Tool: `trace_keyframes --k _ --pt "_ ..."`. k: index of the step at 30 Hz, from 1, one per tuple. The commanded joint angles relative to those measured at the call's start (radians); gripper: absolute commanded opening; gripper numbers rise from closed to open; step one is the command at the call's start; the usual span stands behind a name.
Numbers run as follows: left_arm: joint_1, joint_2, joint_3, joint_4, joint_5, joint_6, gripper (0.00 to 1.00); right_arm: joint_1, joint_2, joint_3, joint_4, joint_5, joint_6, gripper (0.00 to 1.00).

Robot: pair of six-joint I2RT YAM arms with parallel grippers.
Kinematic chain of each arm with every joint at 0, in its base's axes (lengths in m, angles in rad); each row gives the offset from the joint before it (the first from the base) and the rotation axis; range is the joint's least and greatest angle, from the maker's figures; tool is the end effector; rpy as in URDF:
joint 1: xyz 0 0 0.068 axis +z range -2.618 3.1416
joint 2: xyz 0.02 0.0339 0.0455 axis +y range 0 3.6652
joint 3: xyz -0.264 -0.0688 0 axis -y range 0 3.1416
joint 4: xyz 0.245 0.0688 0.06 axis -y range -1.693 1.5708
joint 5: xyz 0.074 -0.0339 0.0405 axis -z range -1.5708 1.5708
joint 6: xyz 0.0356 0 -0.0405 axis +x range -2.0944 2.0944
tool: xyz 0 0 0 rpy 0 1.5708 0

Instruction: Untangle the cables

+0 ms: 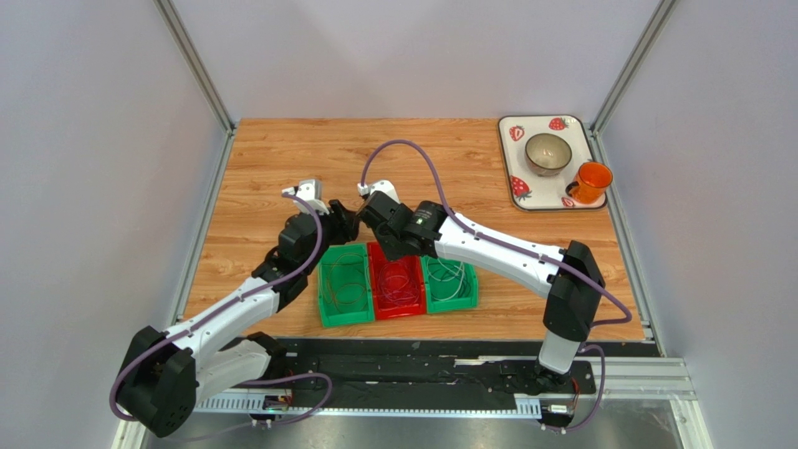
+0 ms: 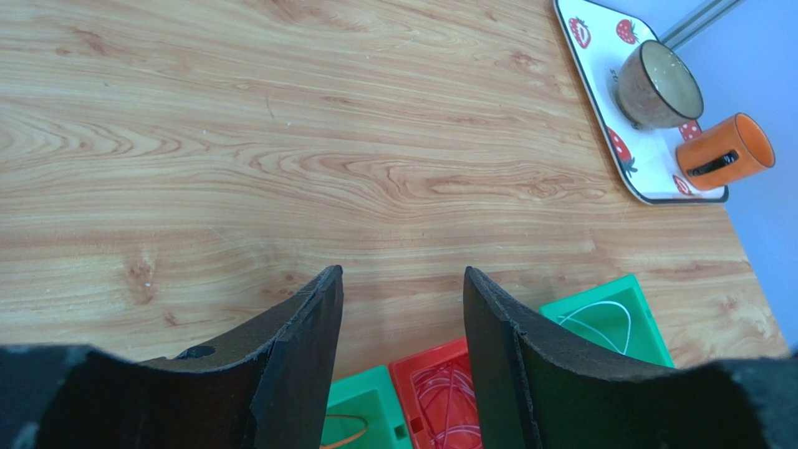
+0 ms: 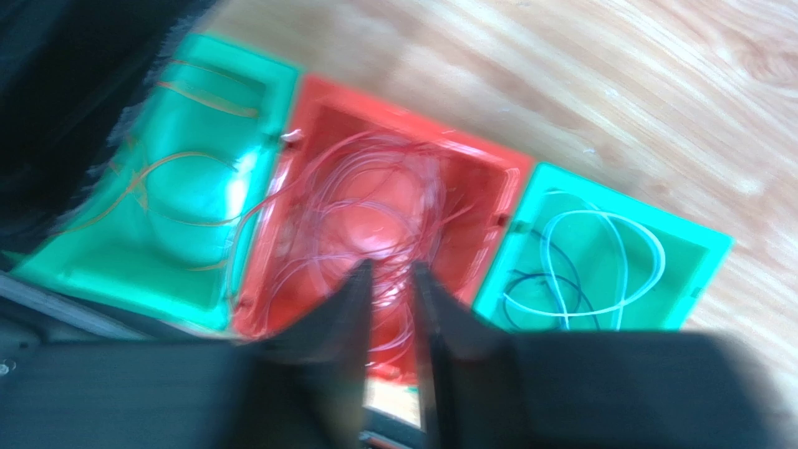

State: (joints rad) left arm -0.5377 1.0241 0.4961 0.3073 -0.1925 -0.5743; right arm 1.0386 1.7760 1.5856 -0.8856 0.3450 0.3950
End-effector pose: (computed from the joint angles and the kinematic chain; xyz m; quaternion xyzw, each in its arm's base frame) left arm 0.2018 -0.1124 0.2436 -0.0743 0.7758 -0.2646 0.5679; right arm 0.2016 0.3186 0.2899 -0.2622 0.9194 0.0330 0.2912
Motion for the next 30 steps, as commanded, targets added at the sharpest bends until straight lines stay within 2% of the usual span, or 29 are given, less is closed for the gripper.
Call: trace_keyframes --k 1,2,8,13,18,30 --pt "0.005 -0.019 0.013 0.018 0.004 -0.007 0.59 0.038 -0.067 -0.03 0.059 -0.122 0.041 0.06" --pt "0.005 -0.019 0.013 0.018 0.004 -0.007 0.59 0.044 -0.07 -0.042 0.079 -0.155 0.051 0.0" --pt "0.005 -0.027 0.01 0.018 0.001 -0.01 0.59 0.052 -0.063 -0.12 0.198 -0.284 0.113 0.0" --pt "0.007 -0.056 -0.013 0.007 -0.054 -0.035 0.59 0.057 -0.032 -0.118 0.257 -0.371 0.142 0.0" --pt "0.007 -0.124 -0.051 -0.027 -0.165 -0.091 0.58 0.075 -0.003 -0.098 0.267 -0.388 0.15 0.0" --pt "0.008 -0.124 -0.047 -0.031 -0.173 -0.096 0.57 0.08 0.077 -0.09 0.238 -0.345 0.166 0.0"
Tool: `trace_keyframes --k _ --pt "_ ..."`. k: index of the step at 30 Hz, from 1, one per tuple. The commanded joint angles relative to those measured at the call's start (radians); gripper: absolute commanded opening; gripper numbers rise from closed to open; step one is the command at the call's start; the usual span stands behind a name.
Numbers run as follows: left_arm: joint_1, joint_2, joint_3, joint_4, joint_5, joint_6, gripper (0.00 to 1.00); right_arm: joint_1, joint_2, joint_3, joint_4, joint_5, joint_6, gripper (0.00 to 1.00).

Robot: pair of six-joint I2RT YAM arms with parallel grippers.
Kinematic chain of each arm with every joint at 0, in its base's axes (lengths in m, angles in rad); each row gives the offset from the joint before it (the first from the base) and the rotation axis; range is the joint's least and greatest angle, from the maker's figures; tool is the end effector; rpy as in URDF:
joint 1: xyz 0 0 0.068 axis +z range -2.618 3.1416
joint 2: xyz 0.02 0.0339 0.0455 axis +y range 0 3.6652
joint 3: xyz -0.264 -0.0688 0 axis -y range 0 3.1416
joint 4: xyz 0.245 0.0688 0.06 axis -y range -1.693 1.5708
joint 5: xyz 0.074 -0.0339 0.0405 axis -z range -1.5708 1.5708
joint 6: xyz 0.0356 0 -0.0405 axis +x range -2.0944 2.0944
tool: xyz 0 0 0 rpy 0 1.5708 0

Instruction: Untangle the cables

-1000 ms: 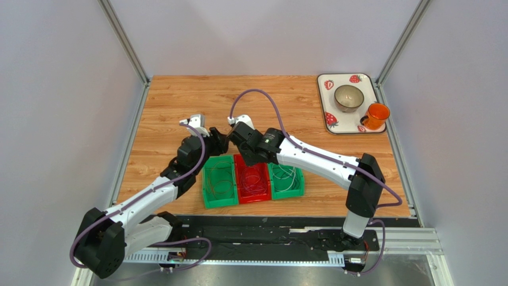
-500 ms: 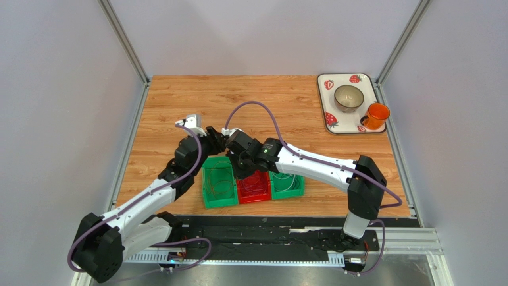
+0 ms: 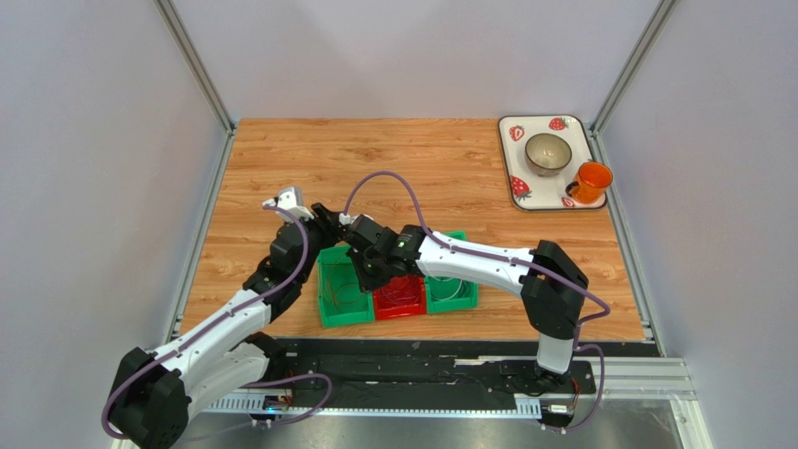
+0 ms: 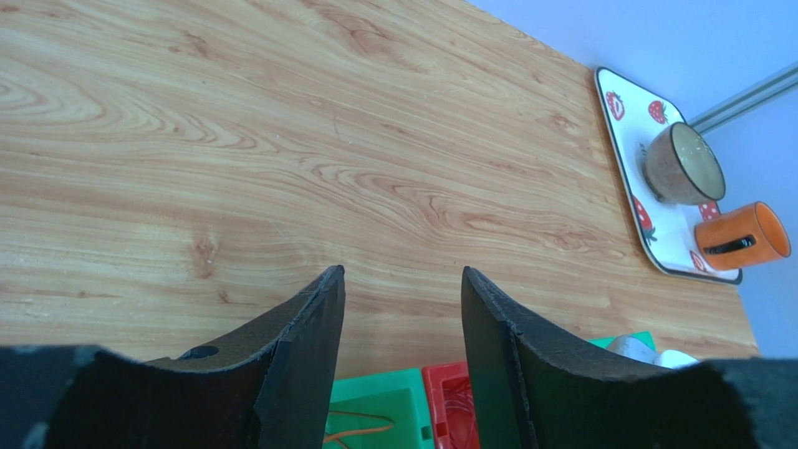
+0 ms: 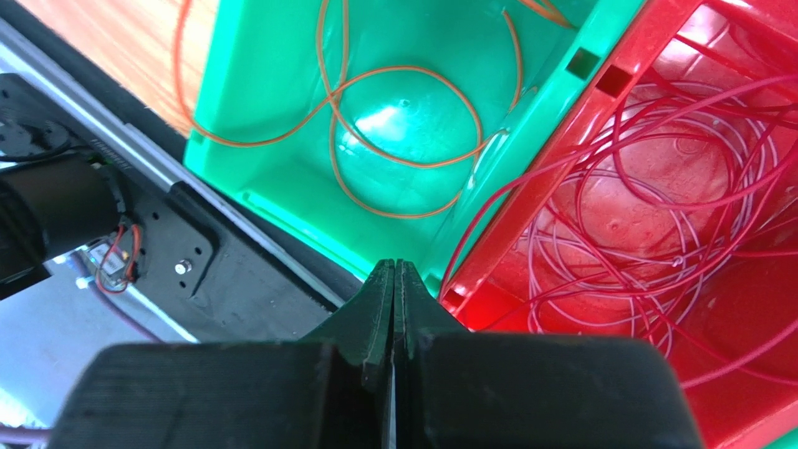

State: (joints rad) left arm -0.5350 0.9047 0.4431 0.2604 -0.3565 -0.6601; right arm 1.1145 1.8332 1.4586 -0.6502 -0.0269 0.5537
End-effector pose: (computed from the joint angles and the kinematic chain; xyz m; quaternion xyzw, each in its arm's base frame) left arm 0.1854 -0.0954 0.2442 -0.1596 0.7538 -0.2367 0.5919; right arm 0.1733 0.3553 0.2410 -0.2700 0.9243 0.2084 0.1715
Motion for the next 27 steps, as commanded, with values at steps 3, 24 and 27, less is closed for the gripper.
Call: trace_keyframes --k 3,24,27 --pt "0.006 0.002 0.011 0.013 -0.006 -0.009 0.57 0.004 0.031 0.042 -0.02 0.08 -0.001 0.0" --pt "0.006 0.02 0.026 0.007 0.005 -0.003 0.56 0.002 -0.037 0.08 -0.112 0.185 -0.051 0.0" --pt "0.006 0.022 0.026 0.008 0.005 -0.003 0.56 -0.001 -0.041 0.078 -0.123 0.203 -0.055 0.0"
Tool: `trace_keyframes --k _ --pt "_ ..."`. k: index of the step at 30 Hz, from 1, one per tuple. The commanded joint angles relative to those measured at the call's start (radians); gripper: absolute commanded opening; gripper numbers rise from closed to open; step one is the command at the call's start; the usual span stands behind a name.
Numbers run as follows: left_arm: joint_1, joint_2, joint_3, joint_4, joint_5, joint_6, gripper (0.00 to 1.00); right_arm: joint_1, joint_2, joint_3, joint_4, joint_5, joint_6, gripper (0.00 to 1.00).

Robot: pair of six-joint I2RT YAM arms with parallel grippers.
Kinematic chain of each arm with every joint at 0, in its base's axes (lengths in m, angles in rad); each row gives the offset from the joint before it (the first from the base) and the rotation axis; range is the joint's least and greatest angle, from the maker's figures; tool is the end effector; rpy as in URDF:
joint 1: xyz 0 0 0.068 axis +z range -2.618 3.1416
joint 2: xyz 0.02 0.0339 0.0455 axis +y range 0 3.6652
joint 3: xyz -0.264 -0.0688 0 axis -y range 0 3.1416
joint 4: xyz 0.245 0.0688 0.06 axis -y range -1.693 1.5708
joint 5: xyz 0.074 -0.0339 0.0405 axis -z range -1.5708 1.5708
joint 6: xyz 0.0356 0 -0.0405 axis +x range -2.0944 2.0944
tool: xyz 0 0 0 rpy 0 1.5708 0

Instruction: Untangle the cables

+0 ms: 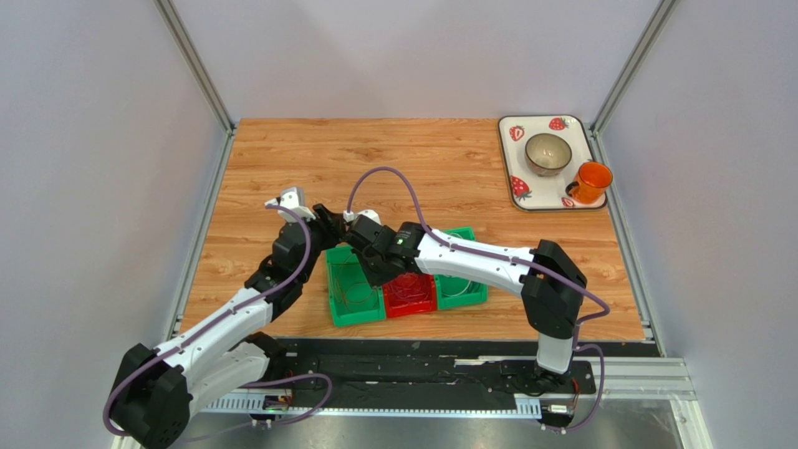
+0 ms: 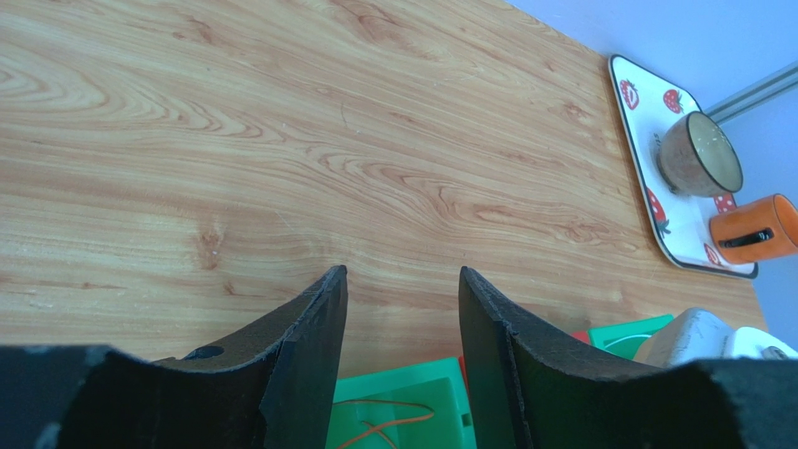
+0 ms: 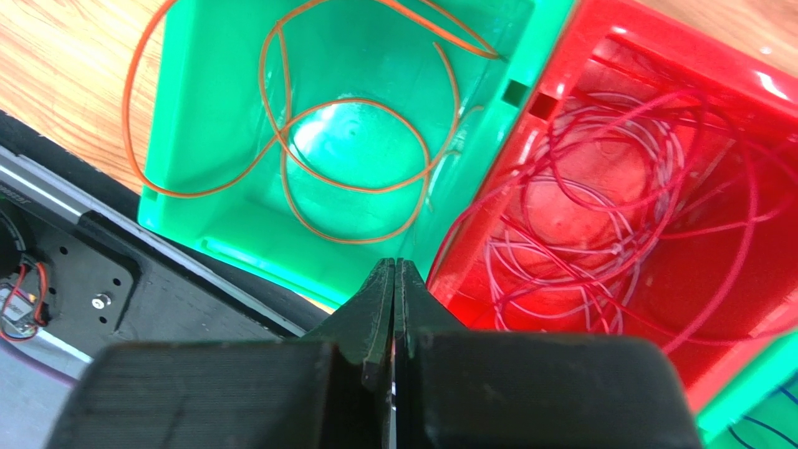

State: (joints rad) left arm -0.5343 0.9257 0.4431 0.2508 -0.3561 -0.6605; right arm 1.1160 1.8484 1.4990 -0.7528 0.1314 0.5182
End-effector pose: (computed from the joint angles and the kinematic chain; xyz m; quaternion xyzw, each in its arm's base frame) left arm 0.1876 -0.0966 0.2392 -0.1584 0.7633 -0.2287 0.5831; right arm 0.1766 0.3505 0.2424 -0.2712 0.9320 0.1252 0.2051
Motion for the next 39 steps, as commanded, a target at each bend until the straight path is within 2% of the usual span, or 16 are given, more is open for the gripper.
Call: trace_keyframes --k 1,18,22,28,31,33,34,35,38,39 --pt "0.005 0.001 0.025 0.016 0.005 -0.002 0.56 -0.002 -0.057 0.038 -0.032 0.054 -0.023 0.0" --pt "0.005 0.024 0.042 0.016 0.028 0.009 0.55 -0.048 -0.083 -0.056 -0.045 0.131 -0.047 0.0" --pt "0.005 0.025 0.045 0.013 0.031 0.01 0.55 -0.062 -0.106 -0.057 -0.083 0.191 -0.052 0.0" --pt "0.005 0.021 0.042 0.015 0.034 0.012 0.55 -0.084 -0.123 -0.088 -0.091 0.189 -0.05 0.0" --pt "0.005 0.021 0.042 0.018 0.037 0.013 0.55 -0.084 -0.146 -0.045 -0.108 0.133 -0.055 0.0" --pt "0.005 0.022 0.042 0.019 0.045 0.016 0.55 -0.084 -0.19 0.03 -0.129 0.1 -0.067 0.15" --pt "0.005 0.021 0.04 0.024 0.049 0.021 0.55 -0.084 -0.207 0.056 -0.152 0.103 -0.069 0.26" --pt "0.005 0.016 0.036 0.028 0.058 0.024 0.55 -0.084 -0.262 0.116 -0.172 0.156 -0.081 0.49" --pt "0.005 0.007 0.026 0.038 0.06 0.025 0.56 -0.084 -0.327 0.142 -0.181 0.253 -0.089 0.99" --pt "0.005 0.002 0.025 0.044 0.06 0.027 0.56 -0.084 -0.357 0.141 -0.184 0.282 -0.087 1.0"
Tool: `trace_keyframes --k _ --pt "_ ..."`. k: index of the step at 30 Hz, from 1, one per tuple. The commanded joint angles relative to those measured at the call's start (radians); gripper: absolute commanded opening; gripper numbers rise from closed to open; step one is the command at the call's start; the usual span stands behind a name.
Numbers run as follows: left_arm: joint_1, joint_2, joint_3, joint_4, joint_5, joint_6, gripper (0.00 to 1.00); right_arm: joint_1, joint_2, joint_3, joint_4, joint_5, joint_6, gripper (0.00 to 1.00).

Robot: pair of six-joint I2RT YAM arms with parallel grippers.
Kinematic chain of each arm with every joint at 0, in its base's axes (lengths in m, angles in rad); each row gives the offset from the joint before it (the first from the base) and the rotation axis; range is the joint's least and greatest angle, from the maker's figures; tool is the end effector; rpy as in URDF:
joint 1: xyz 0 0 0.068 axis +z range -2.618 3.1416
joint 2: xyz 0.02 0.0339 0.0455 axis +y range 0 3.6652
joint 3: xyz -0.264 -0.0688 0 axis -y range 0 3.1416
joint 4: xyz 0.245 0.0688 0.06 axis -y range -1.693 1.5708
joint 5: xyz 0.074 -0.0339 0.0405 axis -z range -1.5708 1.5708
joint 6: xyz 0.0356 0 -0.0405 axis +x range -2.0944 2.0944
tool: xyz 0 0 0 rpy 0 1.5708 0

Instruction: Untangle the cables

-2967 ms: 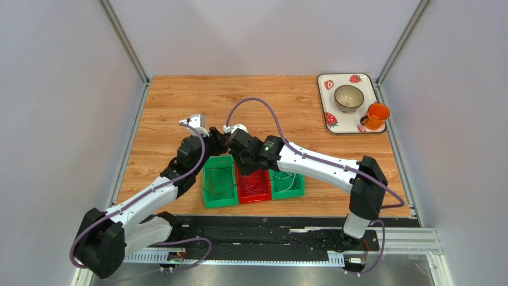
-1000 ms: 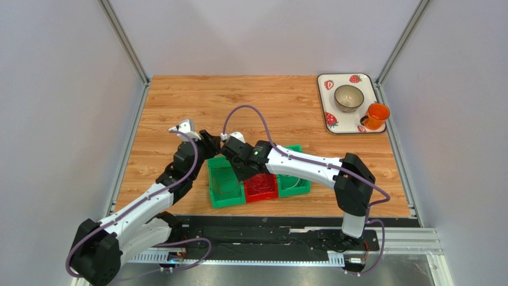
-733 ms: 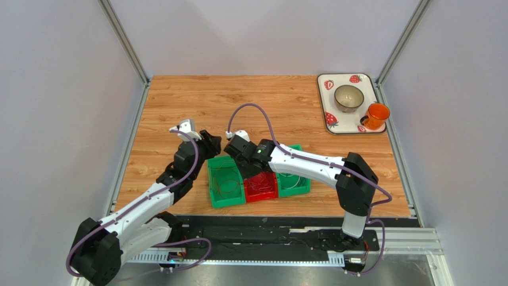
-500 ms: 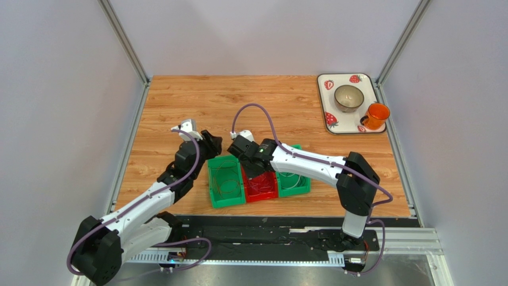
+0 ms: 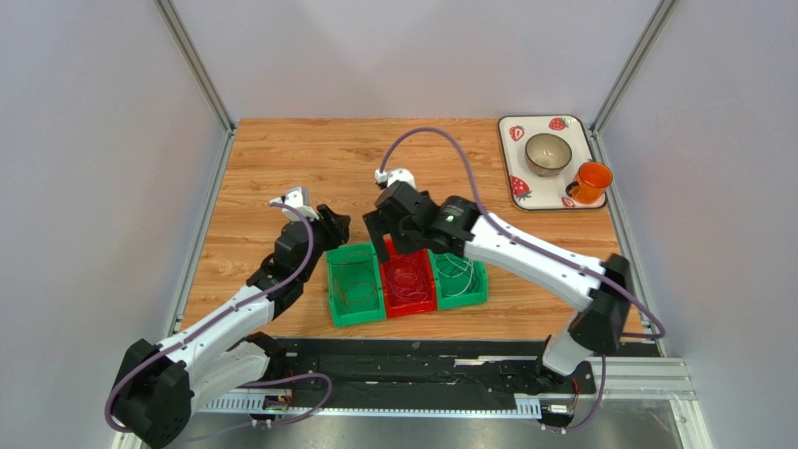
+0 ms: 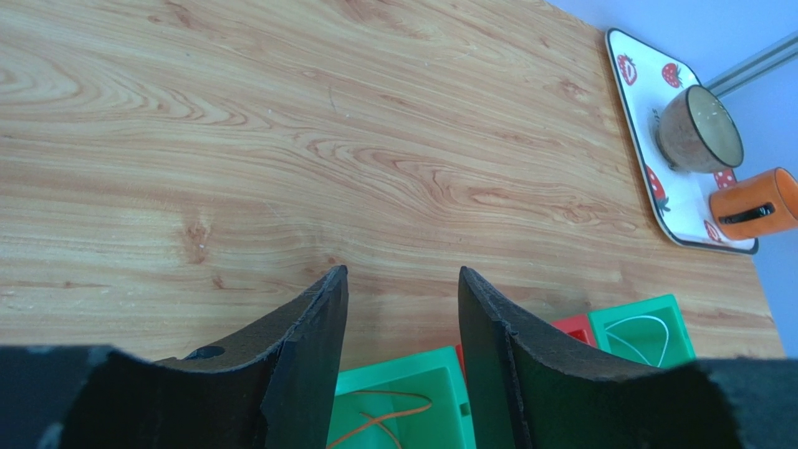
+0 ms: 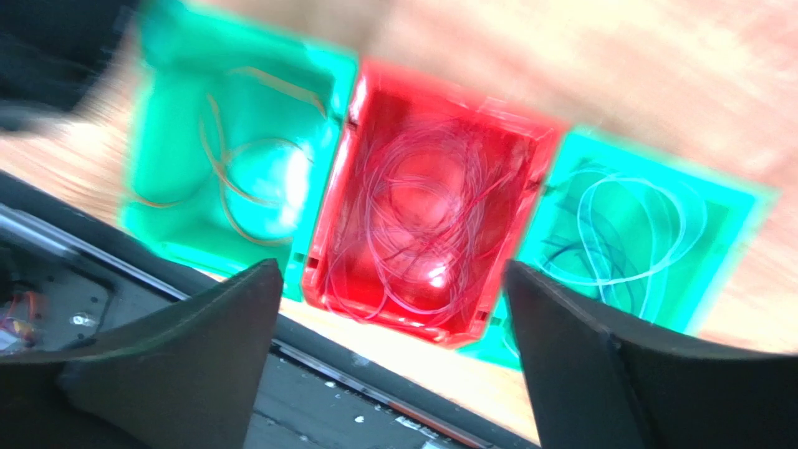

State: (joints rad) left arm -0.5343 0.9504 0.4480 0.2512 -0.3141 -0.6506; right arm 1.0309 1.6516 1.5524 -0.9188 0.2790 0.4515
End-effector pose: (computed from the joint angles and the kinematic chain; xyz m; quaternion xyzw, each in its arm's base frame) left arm 0.1903 -0.0998 0.2361 -0.1411 0.7735 -0.2355 0.5712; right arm 0.1872 0.2934 0.3200 -0.2358 0.9238 0.0838 0.2897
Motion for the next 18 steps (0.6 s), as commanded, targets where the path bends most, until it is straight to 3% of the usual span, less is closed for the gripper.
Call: trace_keyframes --k 1,8,18 --pt "0.005 -0.024 0.017 0.043 0.018 0.017 0.56 0.0 -0.176 0.074 -0.022 0.164 -0.016 1.0" --pt "0.005 -0.025 0.018 0.039 0.009 0.012 0.57 0.001 -0.318 -0.076 0.009 0.434 0.084 1.0" --pt "0.005 -0.03 0.014 0.034 0.0 0.005 0.57 0.001 -0.424 -0.242 -0.028 0.581 0.182 1.0"
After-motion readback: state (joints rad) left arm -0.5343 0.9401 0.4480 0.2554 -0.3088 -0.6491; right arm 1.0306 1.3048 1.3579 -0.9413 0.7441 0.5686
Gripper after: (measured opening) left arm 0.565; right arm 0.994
